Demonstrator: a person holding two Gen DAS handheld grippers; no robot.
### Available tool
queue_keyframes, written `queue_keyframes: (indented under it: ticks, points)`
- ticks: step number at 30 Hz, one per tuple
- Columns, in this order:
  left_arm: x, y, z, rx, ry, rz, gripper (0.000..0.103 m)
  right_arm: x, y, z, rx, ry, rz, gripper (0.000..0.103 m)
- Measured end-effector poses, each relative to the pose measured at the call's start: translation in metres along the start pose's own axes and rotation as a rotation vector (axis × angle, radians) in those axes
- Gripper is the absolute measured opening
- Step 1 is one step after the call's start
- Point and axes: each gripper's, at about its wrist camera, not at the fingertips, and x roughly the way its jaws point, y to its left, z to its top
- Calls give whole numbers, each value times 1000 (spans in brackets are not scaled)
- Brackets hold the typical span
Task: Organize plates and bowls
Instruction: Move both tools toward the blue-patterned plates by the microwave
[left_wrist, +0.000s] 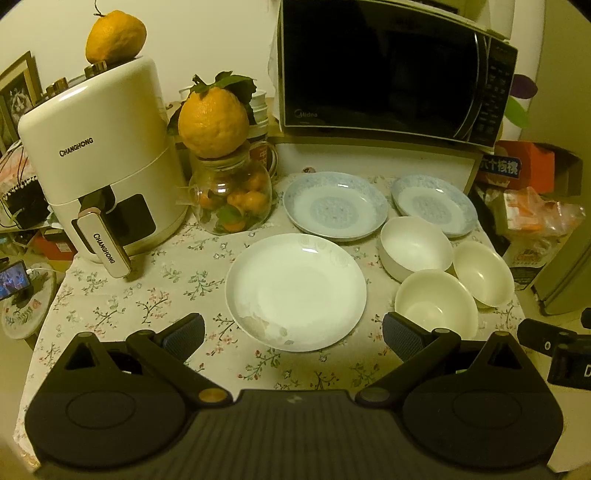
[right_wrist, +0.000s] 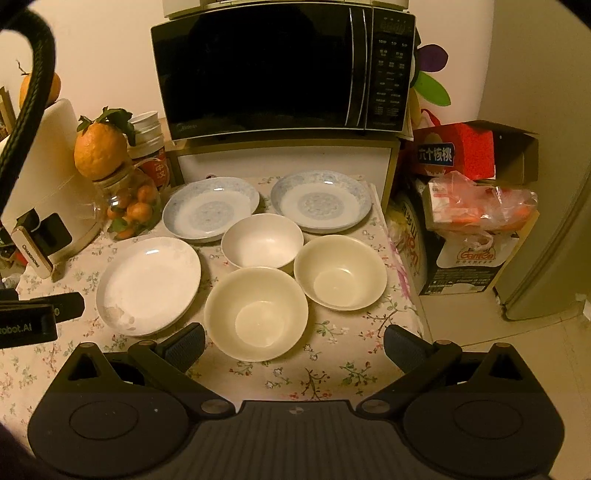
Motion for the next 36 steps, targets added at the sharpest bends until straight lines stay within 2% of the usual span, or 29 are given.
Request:
queue_keyframes:
  ticks: [4, 8, 12, 17, 20, 22, 24, 26, 27, 30, 31, 33, 36]
  points:
    - [3, -2, 3, 6, -30, 1, 103, 2, 0, 4, 23, -15, -8, 101]
    - [11, -3, 10, -2, 2, -7, 103, 7, 0, 10, 46, -19, -7, 101]
    - [19, -3, 19, -1, -10, 0, 103, 12, 0, 19, 64, -50, 14, 101]
    - [30, -2, 29, 11, -22, 10, 103, 20, 5, 32, 29, -86, -6, 101]
    - [47, -1, 43, 12, -10, -7, 103, 30, 9, 46, 18, -73, -7, 101]
    - [63, 3, 53, -10, 1, -29, 103, 38, 9, 58, 39, -74, 24, 101]
    - [82, 10, 65, -37, -9, -48, 103, 49, 7, 72, 88, -67, 68, 101]
    - [105, 17, 76, -78, 29, -79, 99, 65, 3, 84, 154, -48, 96, 100]
    - [113, 22, 82, -115, 45, -104, 94, 73, 2, 88, 180, -30, 105, 99]
    - [137, 36, 94, -259, 43, -193, 95, 101, 2, 113, 226, -11, 161, 94]
    - [146, 37, 98, -290, 58, -216, 92, 111, 3, 122, 237, -10, 168, 91]
    - [164, 38, 105, -318, 83, -221, 88, 135, 5, 136, 271, 3, 180, 86]
    - [186, 35, 113, -329, 97, -212, 81, 177, 11, 146, 312, 65, 222, 69]
